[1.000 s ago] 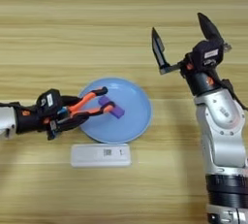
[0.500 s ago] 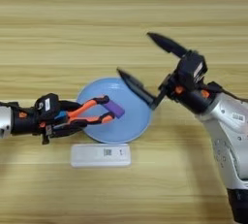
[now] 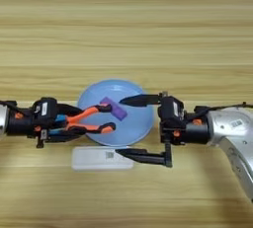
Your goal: Move the objects on the table
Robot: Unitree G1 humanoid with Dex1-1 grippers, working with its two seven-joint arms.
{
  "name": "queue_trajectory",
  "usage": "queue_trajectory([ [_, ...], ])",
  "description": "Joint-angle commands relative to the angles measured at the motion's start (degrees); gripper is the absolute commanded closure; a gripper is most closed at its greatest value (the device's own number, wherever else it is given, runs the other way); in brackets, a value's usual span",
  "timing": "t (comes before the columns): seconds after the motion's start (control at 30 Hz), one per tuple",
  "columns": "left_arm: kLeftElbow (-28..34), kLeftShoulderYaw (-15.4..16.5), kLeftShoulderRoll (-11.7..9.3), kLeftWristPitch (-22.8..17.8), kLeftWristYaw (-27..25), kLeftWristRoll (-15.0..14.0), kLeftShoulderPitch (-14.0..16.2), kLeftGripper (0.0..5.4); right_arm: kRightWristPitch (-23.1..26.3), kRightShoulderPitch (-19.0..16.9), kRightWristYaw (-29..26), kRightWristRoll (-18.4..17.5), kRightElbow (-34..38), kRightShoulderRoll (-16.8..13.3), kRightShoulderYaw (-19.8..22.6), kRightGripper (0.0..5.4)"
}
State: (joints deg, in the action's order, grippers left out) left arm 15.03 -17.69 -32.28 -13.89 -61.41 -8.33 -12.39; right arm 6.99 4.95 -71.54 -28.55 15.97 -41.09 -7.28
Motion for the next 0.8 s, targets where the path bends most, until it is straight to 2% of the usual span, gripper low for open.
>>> queue_trajectory([
  [0.03,1.3,-0.5,-1.2,1.3,-1.5,-0.6,-1.1,3.10,0.3,2.5,-0.7,2.3,-1.0,-0.7,-1.2,0.00],
  [0.3,2.6,-1.0,-1.8,2.2,-3.3,-1.2,-0.6,3.10,-0.6,3.9,-0.4,3.9,-2.6,0.6,-1.9,0.00],
  [0.8,2.6,-1.2,-1.4,2.9,-3.0,-0.9,-1.1,3.10,-1.6,4.1,0.1,6.4,-3.7,4.0,-5.4,0.00],
])
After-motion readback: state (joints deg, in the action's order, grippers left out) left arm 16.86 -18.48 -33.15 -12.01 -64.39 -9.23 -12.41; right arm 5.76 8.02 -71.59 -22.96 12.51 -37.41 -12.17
